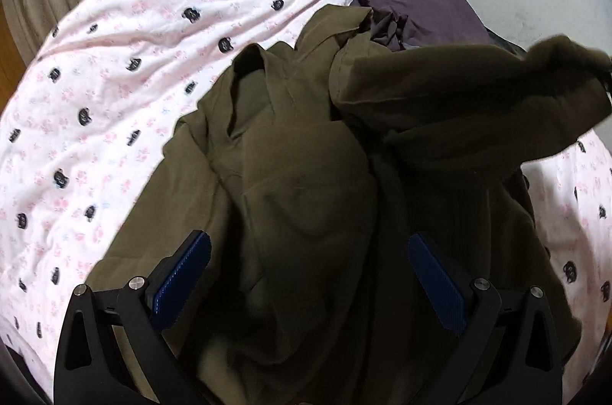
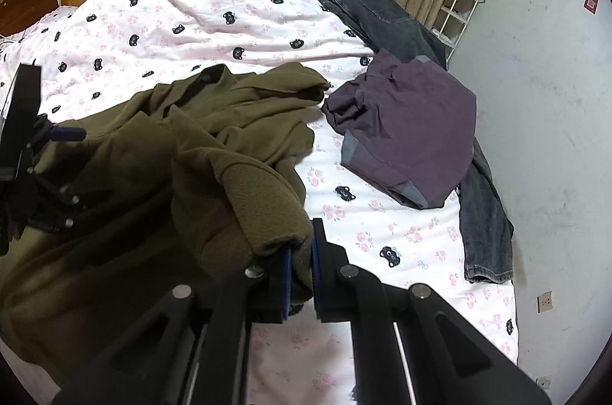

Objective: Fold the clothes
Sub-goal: 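Grasp a hoodie sleeve cuff with the left gripper and lift it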

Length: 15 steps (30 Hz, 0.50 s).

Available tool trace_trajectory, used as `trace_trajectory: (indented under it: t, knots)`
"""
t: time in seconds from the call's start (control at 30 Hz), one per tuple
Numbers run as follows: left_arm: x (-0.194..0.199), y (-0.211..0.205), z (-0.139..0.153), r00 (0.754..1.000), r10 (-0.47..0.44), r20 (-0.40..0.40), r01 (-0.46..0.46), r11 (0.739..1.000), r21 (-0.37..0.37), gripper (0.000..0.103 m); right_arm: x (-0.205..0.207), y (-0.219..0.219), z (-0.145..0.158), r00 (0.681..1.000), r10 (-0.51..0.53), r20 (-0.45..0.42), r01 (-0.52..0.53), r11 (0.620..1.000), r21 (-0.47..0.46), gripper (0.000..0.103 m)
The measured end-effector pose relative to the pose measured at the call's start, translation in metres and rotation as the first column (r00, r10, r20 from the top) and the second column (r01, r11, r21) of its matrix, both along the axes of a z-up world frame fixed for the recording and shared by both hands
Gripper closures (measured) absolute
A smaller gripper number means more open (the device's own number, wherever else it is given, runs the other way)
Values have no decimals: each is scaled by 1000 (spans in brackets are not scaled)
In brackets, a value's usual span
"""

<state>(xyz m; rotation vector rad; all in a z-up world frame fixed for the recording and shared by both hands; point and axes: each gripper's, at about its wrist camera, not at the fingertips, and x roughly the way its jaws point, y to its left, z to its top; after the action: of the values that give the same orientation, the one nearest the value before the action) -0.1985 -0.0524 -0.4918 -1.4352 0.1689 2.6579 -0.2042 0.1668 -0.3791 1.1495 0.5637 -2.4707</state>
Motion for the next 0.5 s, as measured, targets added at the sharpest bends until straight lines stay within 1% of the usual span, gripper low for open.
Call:
trace_trajectory:
  t: [0.1, 0.13, 0.17, 0.2, 0.23, 0.27, 0.3, 0.37, 0.43, 0.5]
  knots:
    - [-7, -5, -8, 998, 41, 53, -45, 997, 70, 2, -2, 9, -4, 1000, -5, 5, 5, 1000, -9, 94]
    - [-9, -7, -11, 996, 57, 73, -64, 993, 95, 8, -4, 10, -5, 1000, -8, 6, 8, 1000, -14, 94]
    - [-12, -9, -15, 993, 71, 95, -82, 989, 120, 26, -5, 11, -5, 1000, -10, 8, 10, 1000, -19, 94]
    - [-14, -10, -21, 989, 80, 122, -98, 985, 142, 39, -5, 13, -5, 1000, -13, 8, 13, 1000, -24, 94]
    - [-16, -11, -26, 985, 90, 150, -112, 982, 151, 64, -6, 14, -4, 1000, -13, 6, 14, 1000, -27, 94]
    - [-20, -11, -33, 979, 99, 180, -127, 981, 149, 79, -6, 15, -3, 1000, -14, 3, 14, 999, -31, 94]
    - [-22, -10, -37, 975, 105, 198, -134, 981, 142, 84, -7, 15, -3, 1000, -13, 1, 13, 999, -32, 94]
    - [-24, -8, -40, 973, 111, 203, -138, 982, 126, 95, -9, 15, -2, 1000, -12, -1, 12, 999, -33, 94]
    - [-19, -9, -33, 976, 115, 187, -139, 983, 116, 98, -11, 16, -1, 1000, -13, -3, 13, 999, -34, 94]
    - [-15, -10, -26, 978, 120, 170, -139, 985, 107, 99, -12, 16, 0, 1000, -14, -6, 14, 999, -35, 94]
